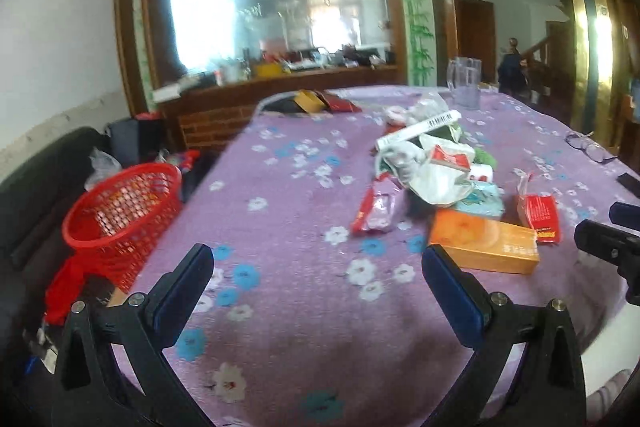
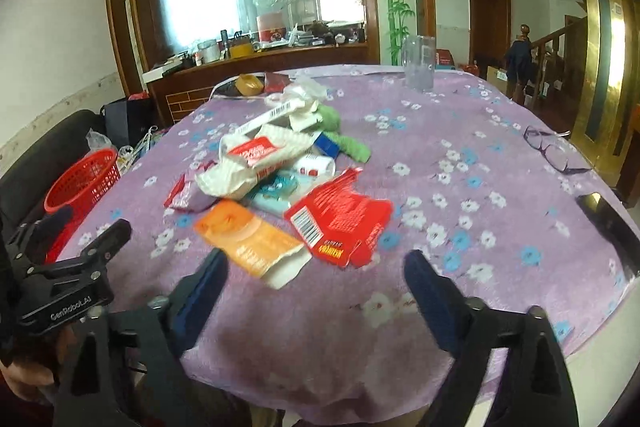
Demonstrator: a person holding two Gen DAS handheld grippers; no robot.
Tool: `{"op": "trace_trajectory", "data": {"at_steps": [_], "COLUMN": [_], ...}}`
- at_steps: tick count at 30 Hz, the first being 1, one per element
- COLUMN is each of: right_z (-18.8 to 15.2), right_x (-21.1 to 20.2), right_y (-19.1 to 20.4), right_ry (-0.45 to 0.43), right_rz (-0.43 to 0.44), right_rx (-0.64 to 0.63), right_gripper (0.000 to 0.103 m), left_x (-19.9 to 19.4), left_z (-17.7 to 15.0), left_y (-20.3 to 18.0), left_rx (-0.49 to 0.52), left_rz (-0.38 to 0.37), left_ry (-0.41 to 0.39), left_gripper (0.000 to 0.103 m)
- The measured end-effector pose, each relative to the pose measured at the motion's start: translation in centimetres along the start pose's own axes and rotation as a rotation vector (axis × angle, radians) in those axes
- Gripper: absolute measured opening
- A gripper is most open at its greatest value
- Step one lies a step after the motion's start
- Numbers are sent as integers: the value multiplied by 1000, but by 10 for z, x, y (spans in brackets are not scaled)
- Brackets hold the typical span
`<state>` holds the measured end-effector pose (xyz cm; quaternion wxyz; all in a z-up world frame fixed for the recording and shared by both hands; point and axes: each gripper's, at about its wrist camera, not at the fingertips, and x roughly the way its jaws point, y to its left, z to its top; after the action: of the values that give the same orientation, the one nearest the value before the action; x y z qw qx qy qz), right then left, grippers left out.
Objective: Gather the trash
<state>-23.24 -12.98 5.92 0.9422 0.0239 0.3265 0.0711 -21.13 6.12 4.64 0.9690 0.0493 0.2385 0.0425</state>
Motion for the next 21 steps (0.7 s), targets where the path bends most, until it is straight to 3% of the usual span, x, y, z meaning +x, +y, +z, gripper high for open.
{"op": "trace_trajectory", "data": {"at_steps": [7, 21], "right_z": [1, -1], "right_x": [3, 0], "right_y": [10, 25], "right_ry": [-13, -56], "right_rz": [-50, -100], "right_rx": [-51, -148], "right_gripper": [87, 87], "left_x": [-9, -5], "left_z": [-6, -16], "left_y": [5, 8], "left_rx": [5, 21], "left_rz": [12, 22], "left_ry": [-76, -49], "left_gripper": [103, 103]}}
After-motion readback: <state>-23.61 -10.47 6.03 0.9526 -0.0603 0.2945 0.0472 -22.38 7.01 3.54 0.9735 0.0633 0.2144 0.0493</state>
